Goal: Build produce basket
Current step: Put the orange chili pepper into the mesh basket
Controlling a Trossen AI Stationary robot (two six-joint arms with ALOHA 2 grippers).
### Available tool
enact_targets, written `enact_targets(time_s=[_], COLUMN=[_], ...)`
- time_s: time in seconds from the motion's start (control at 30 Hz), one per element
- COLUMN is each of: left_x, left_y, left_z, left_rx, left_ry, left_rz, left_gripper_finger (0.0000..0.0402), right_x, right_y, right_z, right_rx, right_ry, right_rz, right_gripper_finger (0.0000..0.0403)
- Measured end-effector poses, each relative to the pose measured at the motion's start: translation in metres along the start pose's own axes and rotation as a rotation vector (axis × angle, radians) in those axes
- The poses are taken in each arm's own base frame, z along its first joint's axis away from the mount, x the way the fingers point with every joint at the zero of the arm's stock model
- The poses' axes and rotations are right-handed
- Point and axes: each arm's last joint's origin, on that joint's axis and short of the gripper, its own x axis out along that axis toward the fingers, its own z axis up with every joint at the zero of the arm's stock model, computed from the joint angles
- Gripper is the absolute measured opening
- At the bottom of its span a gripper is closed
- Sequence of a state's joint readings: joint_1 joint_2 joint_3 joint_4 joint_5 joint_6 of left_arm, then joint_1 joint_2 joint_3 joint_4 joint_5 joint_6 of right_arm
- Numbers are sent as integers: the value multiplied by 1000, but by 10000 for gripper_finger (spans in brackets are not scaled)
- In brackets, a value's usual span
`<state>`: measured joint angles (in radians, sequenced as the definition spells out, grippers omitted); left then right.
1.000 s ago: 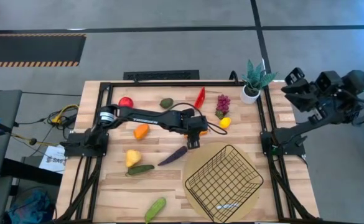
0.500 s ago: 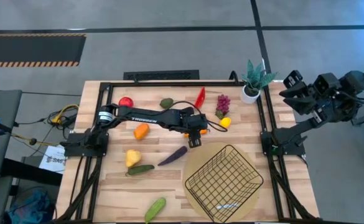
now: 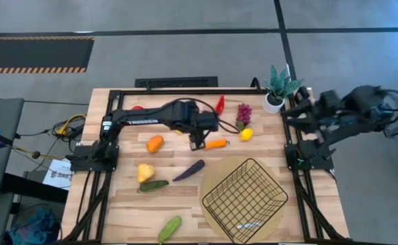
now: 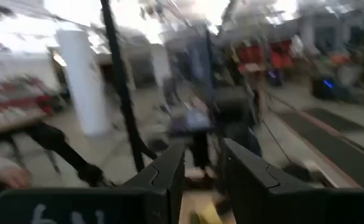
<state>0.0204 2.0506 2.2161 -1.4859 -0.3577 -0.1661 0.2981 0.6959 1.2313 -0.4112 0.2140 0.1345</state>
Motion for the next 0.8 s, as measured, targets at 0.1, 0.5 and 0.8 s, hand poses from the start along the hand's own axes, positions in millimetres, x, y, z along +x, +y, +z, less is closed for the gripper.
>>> enact_targets(time_s=[0.1,0.5,0.8], left_x=[-14,-83,-106], left_y=[4,16,35], left_z=[-7,-51,-104], left_rx=[-51,-151,-276], left_ry=[29,-117,-159], left_rz=[19,9,70], left_gripper_finger=[199,199,199], right_x=[12,51,86], right_y=[0,-12,-39], right_z=[-9,-54,-98], right_rx=[10,59,19], right_ry=[75,421,765], right_rz=[-73,-330,-521], right_gripper_finger=[127,127,127])
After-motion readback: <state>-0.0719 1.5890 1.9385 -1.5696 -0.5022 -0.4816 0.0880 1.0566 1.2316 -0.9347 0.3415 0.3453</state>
